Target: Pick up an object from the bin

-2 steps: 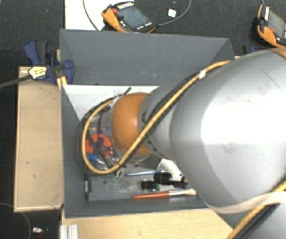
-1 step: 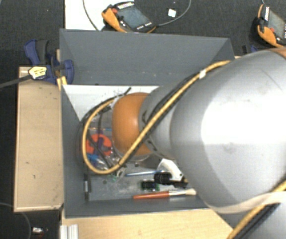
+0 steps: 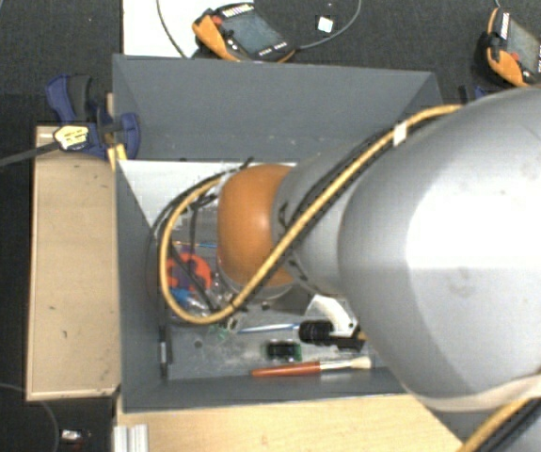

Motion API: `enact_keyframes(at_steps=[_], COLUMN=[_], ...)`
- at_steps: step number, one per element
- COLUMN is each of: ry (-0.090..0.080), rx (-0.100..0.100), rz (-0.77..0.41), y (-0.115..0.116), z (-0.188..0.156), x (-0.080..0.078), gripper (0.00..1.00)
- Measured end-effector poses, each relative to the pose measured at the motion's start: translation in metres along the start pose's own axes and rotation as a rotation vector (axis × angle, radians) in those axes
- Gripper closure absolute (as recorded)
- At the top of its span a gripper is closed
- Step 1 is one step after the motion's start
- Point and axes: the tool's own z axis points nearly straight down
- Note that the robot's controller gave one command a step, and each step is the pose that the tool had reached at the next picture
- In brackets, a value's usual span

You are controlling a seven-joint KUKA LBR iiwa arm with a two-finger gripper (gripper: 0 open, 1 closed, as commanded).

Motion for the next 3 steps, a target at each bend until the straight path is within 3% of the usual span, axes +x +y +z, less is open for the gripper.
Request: enact_keyframes(at_steps=[1,3], ry=[-0.006,-0.006], rx=[-0.010,-0.011], rz=[-0.001,-0.008], y=[0.003,0.003], z=[-0.039,-0.068], x=[-0.002,-0.002], gripper=[1.00,1.00])
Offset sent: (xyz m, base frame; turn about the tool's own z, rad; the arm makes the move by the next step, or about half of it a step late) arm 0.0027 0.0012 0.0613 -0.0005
